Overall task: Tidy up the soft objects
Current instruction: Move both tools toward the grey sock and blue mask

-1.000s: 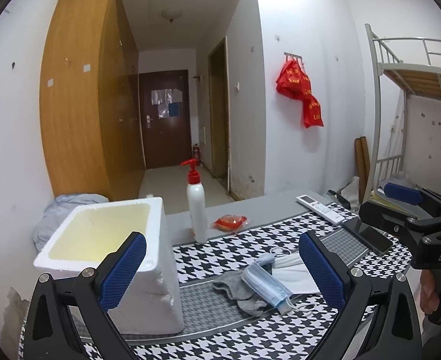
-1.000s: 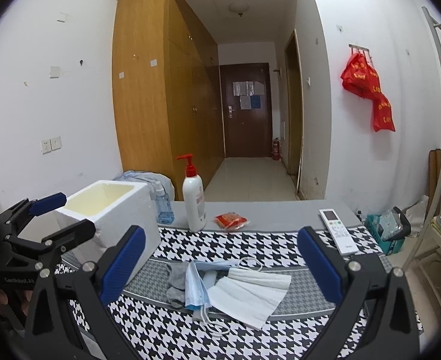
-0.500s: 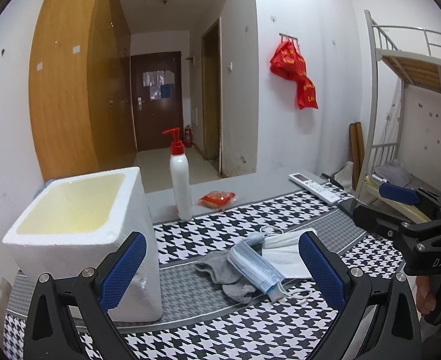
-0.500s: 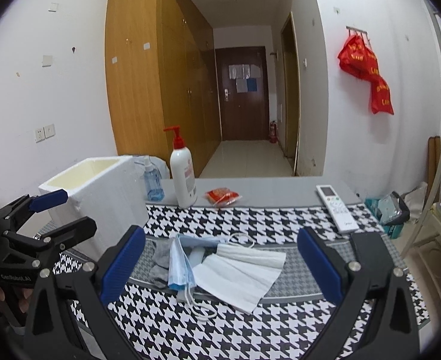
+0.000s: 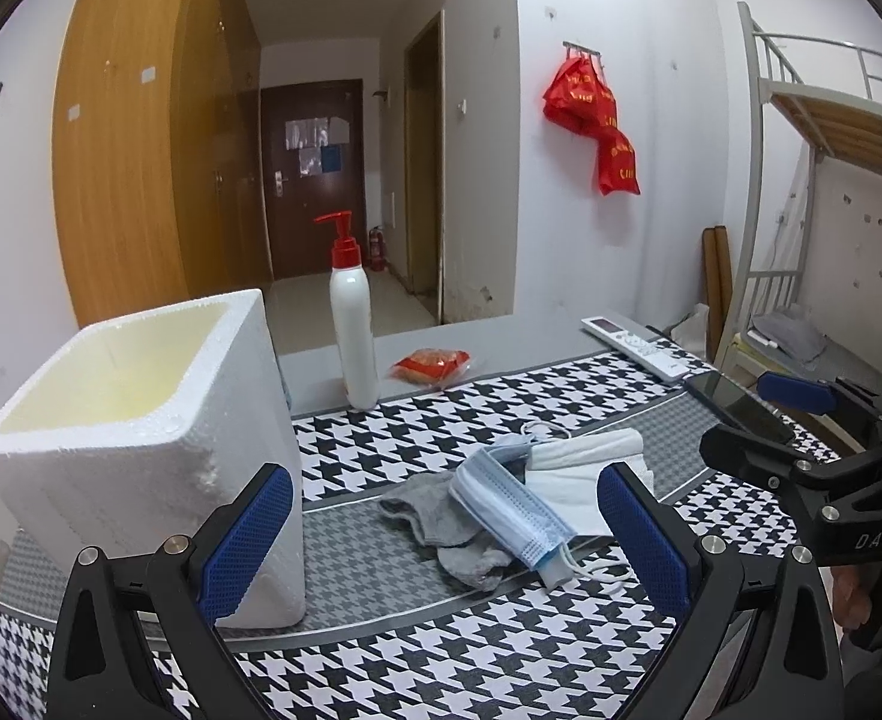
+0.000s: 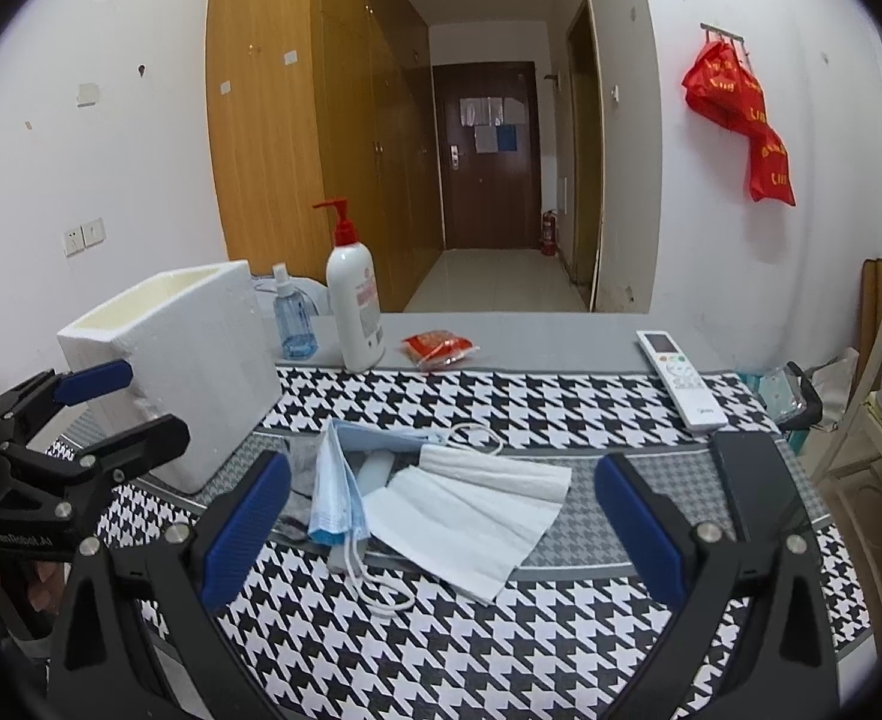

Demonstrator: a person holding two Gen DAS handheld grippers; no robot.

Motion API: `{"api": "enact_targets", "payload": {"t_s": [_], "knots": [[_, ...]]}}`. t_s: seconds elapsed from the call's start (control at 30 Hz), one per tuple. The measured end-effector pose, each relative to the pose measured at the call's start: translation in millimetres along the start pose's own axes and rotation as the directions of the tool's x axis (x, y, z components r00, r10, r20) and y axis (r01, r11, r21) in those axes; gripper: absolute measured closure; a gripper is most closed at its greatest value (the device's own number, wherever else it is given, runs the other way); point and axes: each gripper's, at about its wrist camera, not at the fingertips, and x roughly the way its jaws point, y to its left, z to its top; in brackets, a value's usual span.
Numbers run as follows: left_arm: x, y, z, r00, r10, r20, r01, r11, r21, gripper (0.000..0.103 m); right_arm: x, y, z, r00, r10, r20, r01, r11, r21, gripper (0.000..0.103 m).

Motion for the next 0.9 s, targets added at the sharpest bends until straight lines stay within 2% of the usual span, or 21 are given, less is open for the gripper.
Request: {"api": "enact_targets", "payload": {"t_s": [0.57, 0.9], "knots": [[30.3, -7.0, -7.0, 0.997, -0.028, -0.065, 0.030, 0.999, 0.016, 0.001, 24.0, -11.8, -14.7, 0.997, -0.015, -0.079, 0.016, 1.000, 0.015, 0.001], [56.6, -9.1, 1.8, 0.994, -0.042, -0.104, 0.043, 0.999, 0.007, 0.001, 32.9, -19.9, -17.6, 0.995, -0.021, -0.101, 0.024, 0.999, 0.026, 0.001]]}}
